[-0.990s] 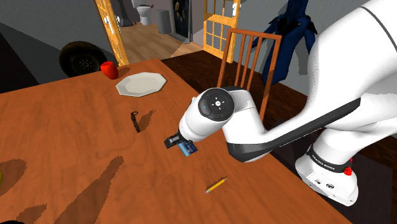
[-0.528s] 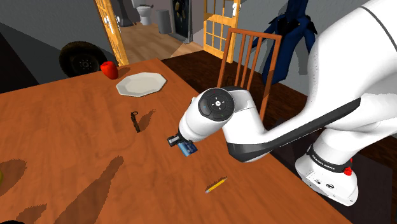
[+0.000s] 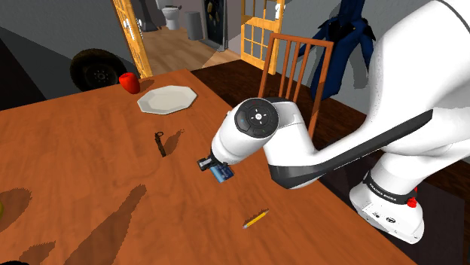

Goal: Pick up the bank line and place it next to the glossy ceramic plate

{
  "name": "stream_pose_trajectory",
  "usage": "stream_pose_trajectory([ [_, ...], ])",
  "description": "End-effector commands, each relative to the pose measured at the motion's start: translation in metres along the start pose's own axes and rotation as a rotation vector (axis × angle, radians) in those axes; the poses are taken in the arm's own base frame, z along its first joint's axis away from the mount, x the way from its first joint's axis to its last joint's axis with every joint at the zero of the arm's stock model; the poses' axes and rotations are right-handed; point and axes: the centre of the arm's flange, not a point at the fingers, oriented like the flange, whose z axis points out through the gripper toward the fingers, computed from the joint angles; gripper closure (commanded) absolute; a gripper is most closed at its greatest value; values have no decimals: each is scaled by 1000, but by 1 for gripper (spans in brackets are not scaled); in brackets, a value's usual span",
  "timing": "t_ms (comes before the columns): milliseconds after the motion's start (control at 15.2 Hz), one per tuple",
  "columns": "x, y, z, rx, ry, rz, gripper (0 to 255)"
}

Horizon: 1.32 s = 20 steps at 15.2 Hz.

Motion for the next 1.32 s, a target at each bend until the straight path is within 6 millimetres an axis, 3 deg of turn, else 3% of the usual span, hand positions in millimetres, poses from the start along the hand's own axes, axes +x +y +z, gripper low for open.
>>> stream_pose_trajectory([
  [0, 5, 0, -8, 0, 0, 0, 255],
  [792, 39, 0, -60, 0, 0, 0, 255],
  [1254, 111, 36, -13, 0, 0, 0, 255],
])
